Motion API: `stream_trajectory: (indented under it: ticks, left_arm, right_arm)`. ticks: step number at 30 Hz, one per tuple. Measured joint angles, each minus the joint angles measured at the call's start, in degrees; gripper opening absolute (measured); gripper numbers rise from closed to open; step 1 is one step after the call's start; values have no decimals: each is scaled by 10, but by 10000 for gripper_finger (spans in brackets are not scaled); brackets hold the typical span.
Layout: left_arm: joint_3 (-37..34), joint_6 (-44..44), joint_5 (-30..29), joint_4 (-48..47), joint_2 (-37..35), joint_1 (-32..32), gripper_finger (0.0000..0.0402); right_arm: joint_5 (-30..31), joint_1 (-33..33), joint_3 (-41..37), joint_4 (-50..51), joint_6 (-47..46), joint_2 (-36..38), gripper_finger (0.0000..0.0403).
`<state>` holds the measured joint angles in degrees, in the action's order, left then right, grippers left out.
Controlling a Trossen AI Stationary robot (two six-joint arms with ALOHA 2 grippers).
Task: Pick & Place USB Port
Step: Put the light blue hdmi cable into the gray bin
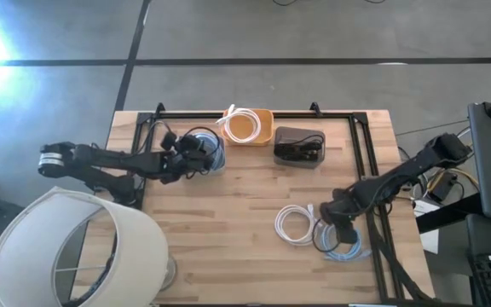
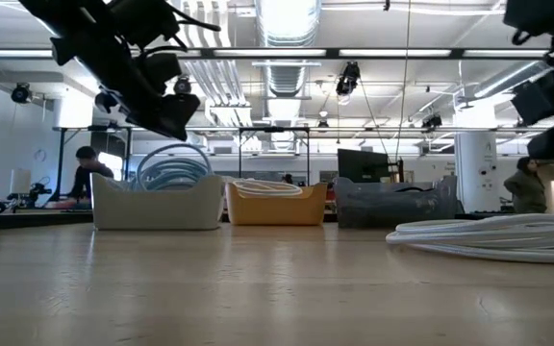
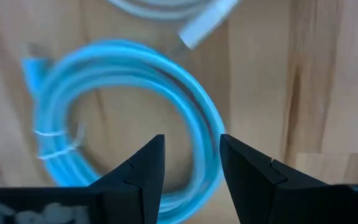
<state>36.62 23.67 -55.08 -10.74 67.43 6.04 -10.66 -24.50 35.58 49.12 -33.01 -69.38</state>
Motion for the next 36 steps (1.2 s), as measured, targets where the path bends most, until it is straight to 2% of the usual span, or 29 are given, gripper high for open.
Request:
stream_trajectory:
  ticks: [5, 12, 19, 24, 29, 33, 36]
  left_arm:
    - [0, 5, 36, 0, 7, 0, 170]
    - [-1, 18, 49, 1, 8, -1, 170]
    - [-1, 19, 49, 1, 8, -2, 170]
    - [-1, 21, 65, 9, 8, -2, 170]
    - [-1, 41, 120, 50, 8, -2, 170]
    - [-1, 50, 170, 102, 8, -2, 170]
    - [-1, 51, 223, 153, 8, -2, 170]
  right_arm:
    - [46, -9, -31, -11, 0, 0, 152]
    - [19, -9, -80, -111, 2, 0, 141]
    - [39, -9, -90, -118, 44, 1, 114]
    - [50, -8, -52, -94, 77, -2, 58]
    - [56, -9, 9, 26, 77, -1, 22]
    - [106, -8, 63, 101, 78, -1, 22]
    - [189, -9, 100, 104, 103, -1, 21]
